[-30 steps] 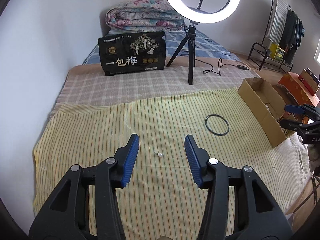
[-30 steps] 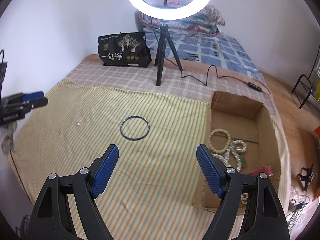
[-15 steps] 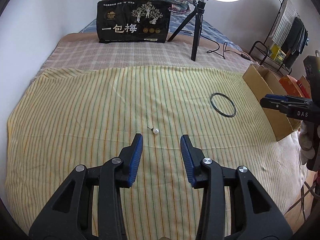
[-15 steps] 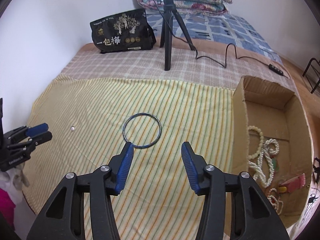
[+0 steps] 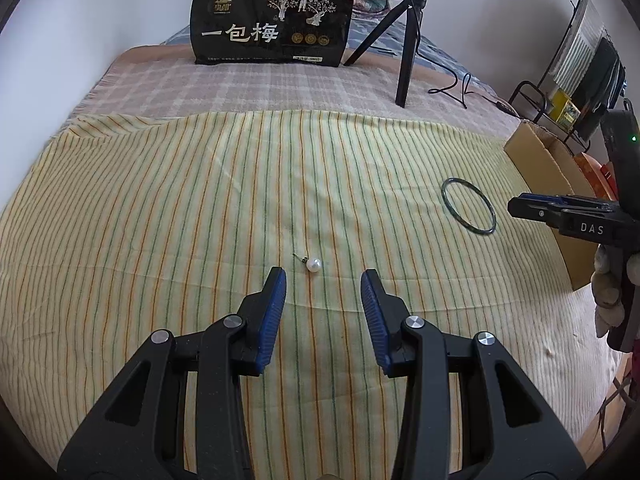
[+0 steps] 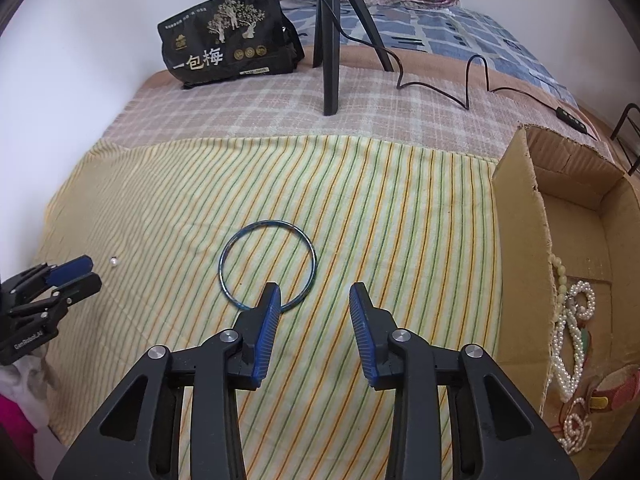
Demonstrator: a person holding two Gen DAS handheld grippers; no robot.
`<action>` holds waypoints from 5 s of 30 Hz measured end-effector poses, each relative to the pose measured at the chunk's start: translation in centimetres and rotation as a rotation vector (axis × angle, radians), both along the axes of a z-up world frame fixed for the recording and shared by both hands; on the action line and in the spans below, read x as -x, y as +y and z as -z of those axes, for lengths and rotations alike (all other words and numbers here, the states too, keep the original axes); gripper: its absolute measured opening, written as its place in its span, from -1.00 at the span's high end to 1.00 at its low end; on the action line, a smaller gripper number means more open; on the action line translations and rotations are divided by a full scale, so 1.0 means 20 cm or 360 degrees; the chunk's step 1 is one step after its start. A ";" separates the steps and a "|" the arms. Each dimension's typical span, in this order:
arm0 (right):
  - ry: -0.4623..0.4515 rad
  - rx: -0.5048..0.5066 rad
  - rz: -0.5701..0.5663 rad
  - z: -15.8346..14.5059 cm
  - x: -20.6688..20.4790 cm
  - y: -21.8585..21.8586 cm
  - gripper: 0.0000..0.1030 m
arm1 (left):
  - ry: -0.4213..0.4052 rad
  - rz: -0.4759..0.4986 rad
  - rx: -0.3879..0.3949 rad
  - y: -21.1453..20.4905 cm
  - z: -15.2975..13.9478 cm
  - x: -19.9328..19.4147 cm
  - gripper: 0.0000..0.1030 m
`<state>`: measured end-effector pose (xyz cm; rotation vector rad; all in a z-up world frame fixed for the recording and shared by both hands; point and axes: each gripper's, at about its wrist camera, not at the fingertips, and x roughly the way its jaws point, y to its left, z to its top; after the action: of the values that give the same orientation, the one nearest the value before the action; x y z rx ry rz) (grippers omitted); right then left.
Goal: Organize jewelry
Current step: 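Grasp the single pearl with the left tool while the right tool grasps the dark blue bangle, then carry the pearl with the left tool while the right tool carries the bangle to the box, then lower the pearl and bangle into the box and open both tools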
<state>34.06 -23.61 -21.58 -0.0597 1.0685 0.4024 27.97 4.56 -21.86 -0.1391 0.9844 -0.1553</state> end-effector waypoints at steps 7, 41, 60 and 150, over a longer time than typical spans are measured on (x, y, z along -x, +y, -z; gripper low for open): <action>0.0017 -0.0044 0.0005 0.03 -0.04 0.01 0.36 | 0.0027 -0.0026 0.0001 -0.01 0.07 -0.04 0.57; -0.0043 0.0007 -0.0008 0.06 -0.03 0.07 0.95 | -0.0090 -0.0057 -0.0052 0.05 0.03 0.03 0.88; -0.0294 0.0078 -0.0120 -0.18 0.17 0.08 0.95 | -0.0220 0.0018 -0.0044 -0.03 -0.17 0.18 0.88; -0.0589 0.0187 0.0311 -0.47 0.04 -0.99 0.27 | -0.0291 0.0780 0.0195 -1.59 -0.46 0.03 0.35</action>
<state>33.29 -43.39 -12.27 -0.1280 0.7229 0.1431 27.41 -27.15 -12.60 0.0078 0.8114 -0.6672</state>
